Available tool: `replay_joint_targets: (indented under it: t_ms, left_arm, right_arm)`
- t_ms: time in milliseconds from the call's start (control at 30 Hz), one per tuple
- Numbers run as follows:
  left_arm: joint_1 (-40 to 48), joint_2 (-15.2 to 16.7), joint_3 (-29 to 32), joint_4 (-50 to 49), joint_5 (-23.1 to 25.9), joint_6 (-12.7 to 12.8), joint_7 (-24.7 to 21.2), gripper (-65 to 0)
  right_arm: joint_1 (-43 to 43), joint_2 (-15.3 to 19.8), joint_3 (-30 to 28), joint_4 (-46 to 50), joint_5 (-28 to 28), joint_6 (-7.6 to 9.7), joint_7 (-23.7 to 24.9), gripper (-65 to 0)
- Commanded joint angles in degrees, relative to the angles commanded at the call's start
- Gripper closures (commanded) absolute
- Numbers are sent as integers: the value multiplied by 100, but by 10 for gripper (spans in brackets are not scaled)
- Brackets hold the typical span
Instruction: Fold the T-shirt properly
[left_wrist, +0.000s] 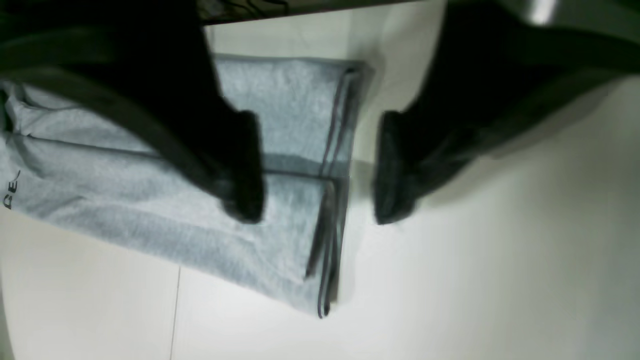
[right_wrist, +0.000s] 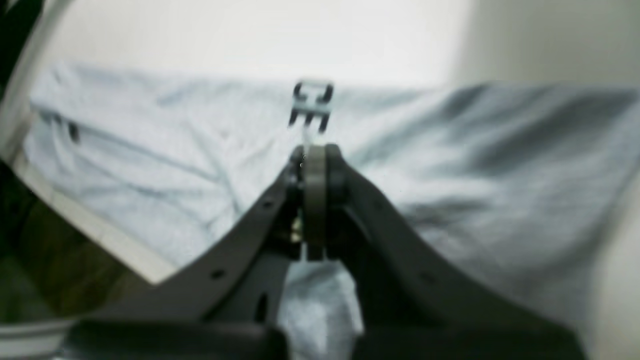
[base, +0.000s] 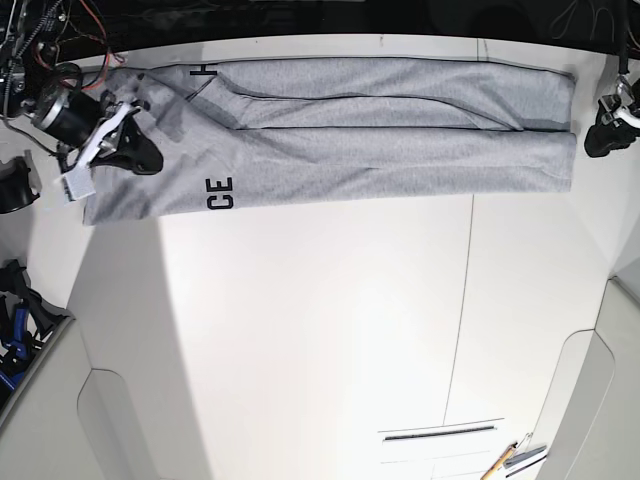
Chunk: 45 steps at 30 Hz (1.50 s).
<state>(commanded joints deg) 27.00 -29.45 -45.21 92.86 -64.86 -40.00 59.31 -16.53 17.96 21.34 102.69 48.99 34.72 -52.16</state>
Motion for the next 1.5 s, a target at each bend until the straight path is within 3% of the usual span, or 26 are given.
replay_joint_targets:
  t_ms: [67, 300, 467, 633, 800, 1167, 1500]
  left_arm:
    - [0, 74, 0, -4, 55, 0, -83, -453]
    - [-2, 72, 472, -72, 264, 0, -79, -453]
    - [-2, 70, 748, -107, 883, 0, -378, -453]
    - [-15, 72, 750, -164, 1029, 0, -461, -453]
    - [-50, 68, 750, -664, 1027, 0, -817, -453]
    - [-162, 74, 750, -717, 695, 0, -807, -453]
    - [-160, 125, 785, -942, 695, 0, -778, -453]
  right_arm:
    - [-2, 0, -195, -17, -98, 0, 85, 0]
    - [0, -2, -219, -17, -101, -4, 116, 0]
    - [-4, 0, -219, -17, -105, -28, 90, 0]
    - [0, 0, -219, -17, -94, -31, 94, 0]
    - [-2, 0, -219, -17, -57, -39, 90, 0]
    - [-2, 0, -219, -17, -57, -39, 68, 0]
    - [-2, 0, -219, -17, 9, -42, 48, 0]
